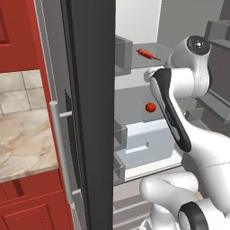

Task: Take the cheese, fish, and tomato from the fridge and place them on the plate on the dining counter to create an appetizer plate.

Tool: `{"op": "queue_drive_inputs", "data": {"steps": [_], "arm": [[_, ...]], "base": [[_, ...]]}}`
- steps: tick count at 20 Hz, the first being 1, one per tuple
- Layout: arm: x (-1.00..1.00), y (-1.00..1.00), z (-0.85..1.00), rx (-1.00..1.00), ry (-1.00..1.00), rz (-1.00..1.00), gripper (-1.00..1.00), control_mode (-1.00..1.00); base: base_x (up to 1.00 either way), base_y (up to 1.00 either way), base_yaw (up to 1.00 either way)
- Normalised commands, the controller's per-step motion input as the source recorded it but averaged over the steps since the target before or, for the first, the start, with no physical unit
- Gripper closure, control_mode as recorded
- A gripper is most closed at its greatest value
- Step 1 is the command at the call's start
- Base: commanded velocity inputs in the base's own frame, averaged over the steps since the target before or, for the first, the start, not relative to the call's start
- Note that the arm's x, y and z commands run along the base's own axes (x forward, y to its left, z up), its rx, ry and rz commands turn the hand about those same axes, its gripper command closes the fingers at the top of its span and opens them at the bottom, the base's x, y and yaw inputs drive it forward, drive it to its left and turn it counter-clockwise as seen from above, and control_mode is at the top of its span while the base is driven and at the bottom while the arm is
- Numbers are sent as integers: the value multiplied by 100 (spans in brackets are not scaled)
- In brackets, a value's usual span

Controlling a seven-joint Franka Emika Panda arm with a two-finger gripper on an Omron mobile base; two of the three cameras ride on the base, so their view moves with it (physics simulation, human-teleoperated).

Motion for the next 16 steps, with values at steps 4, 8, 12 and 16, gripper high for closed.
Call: {"op": "queue_drive_inputs", "data": {"steps": [4, 8, 12, 16], "arm": [[7, 0, 22, 0, -3, 0, -100, -100], [10, 0, 10, 0, -1, 0, -100, -100], [24, 0, 11, 0, -1, 0, -100, -100], [29, 0, 5, 0, -13, 0, -100, -100]], "base": [[0, 0, 0], [0, 0, 0], [0, 0, 0], [0, 0, 0]]}}
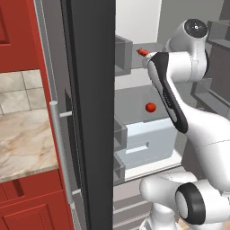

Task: Take the cheese, fish, and tomato from the fridge and place them on the plate on the dining counter to create an appetizer plate.

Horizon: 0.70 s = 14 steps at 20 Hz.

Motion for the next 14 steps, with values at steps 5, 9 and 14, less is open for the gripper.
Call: {"op": "queue_drive_inputs", "data": {"steps": [5, 9, 14], "arm": [[33, -4, 1, 0, -3, 0, -100, -100], [37, -15, 11, 0, 0, -1, -100, -100], [38, -15, 23, 0, 0, 0, -100, -100]], "base": [[0, 0, 0], [0, 0, 0], [0, 0, 0]]}}
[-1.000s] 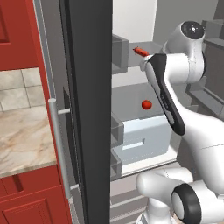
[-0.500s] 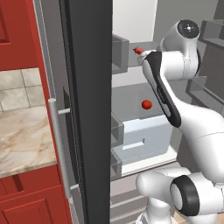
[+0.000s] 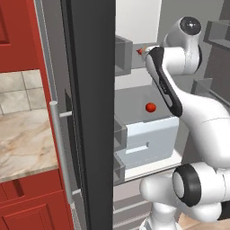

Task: Take the cheese, fish, and tomato from the fridge and place them on the plate on the dining counter to create an appetizer plate.

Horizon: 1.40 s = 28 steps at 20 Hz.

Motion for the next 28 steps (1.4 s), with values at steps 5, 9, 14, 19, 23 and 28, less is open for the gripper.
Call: {"op": "queue_drive_inputs", "data": {"steps": [5, 9, 14, 19, 23, 28], "arm": [[34, -12, 1, 0, 0, 0, -100, -100], [46, -7, -1, 0, 0, 0, -100, -100], [60, -10, -6, 0, 0, 0, -100, -100], [60, -18, -5, 0, 0, 0, -100, -100], [67, -8, -1, 0, 0, 0, -100, -100], [64, 0, -6, 0, 1, 0, -100, -100]], "base": [[0, 0, 0], [0, 0, 0], [0, 0, 0], [0, 0, 0], [0, 0, 0], [0, 0, 0]]}}
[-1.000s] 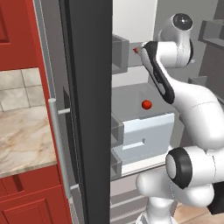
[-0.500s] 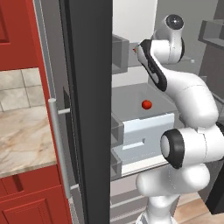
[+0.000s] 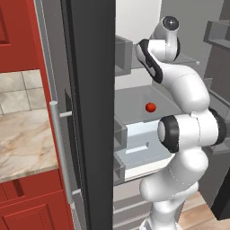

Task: Take the cheese, fish, and tomato from the fridge and place them on the plate on the dining counter to create an appetizer plate.

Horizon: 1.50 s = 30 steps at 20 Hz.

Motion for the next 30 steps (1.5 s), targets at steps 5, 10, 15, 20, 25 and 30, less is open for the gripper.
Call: {"op": "queue_drive_inputs", "data": {"steps": [5, 10, 15, 20, 25, 30], "arm": [[33, 0, -19, 0, 4, 0, -100, -100], [4, 0, -19, 0, 0, 0, -100, -100], [3, 0, -30, 0, 1, 1, -100, -100], [0, 0, -36, 0, 0, 2, -100, -100], [11, 0, -43, 0, 2, 7, -100, -100], [37, 0, -47, 0, 7, 17, -100, -100]], "base": [[0, 0, 0], [0, 0, 0], [0, 0, 0], [0, 0, 0], [0, 0, 0], [0, 0, 0]]}}
